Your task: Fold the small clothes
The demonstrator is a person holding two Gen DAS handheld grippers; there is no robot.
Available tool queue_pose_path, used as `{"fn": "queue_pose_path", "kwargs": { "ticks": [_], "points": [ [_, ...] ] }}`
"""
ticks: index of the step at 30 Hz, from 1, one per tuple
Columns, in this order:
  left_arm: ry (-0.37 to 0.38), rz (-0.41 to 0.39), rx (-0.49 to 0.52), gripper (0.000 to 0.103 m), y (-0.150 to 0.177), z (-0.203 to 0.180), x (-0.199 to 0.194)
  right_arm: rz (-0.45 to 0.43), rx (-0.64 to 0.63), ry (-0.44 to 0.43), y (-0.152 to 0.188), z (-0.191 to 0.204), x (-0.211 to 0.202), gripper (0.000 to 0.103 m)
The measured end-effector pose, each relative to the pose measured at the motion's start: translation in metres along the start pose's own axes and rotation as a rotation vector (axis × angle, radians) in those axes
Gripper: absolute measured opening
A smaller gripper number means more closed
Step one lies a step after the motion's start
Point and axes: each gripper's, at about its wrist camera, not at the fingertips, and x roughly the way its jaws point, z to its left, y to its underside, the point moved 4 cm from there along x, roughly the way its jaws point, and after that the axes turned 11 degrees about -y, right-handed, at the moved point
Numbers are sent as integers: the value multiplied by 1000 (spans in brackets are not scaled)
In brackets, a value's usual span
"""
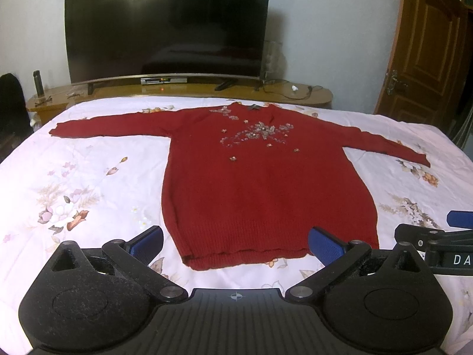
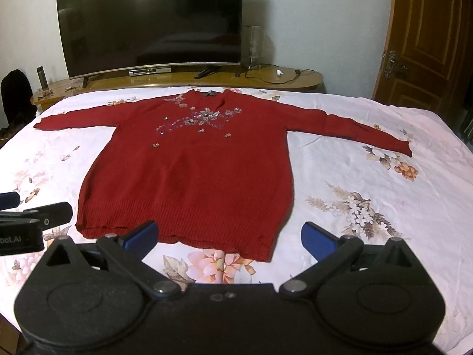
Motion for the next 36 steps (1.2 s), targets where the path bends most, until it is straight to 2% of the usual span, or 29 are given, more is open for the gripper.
{"fn": "queue_pose_path", "kwargs": {
  "ticks": [11, 13, 16, 18, 20, 24, 28, 32, 33, 34, 35, 36],
  "points": [
    [0, 9, 10, 103, 0, 0, 2, 7, -2, -16, 2, -2, 3, 102],
    [2, -13, -7, 103, -4, 4, 3, 7, -5, -18, 2, -2, 3, 102],
    [39, -16, -79, 103, -12, 13, 11, -22, 17, -17, -1, -13, 3, 102],
    [82, -21, -92, 103, -19, 14, 21, -58, 54, -21, -6, -28, 2, 102],
    [83, -55, -90, 103, -30, 14, 34, -88, 90, -14, -14, -47, 2, 102],
    [36, -97, -73, 103, -57, 7, 70, -217, 129, 44, -37, -91, 0, 102],
    [-12, -97, -55, 103, -88, -8, 110, -448, 246, 104, -66, -155, -6, 102],
    [-62, -120, -48, 103, -113, -21, 149, -595, 277, 141, -97, -217, 8, 102],
    [-66, -115, -48, 103, -116, -24, 160, -572, 295, 112, -102, -235, 27, 103],
    [-70, -110, -51, 103, -120, -28, 172, -412, 362, 53, -108, -262, 62, 103],
    [-74, -113, -53, 103, -123, -30, 183, -288, 463, 49, -107, -287, 88, 98],
    [-88, -117, -50, 103, -126, -32, 194, -277, 540, 60, -104, -305, 102, 97]
  ]
}}
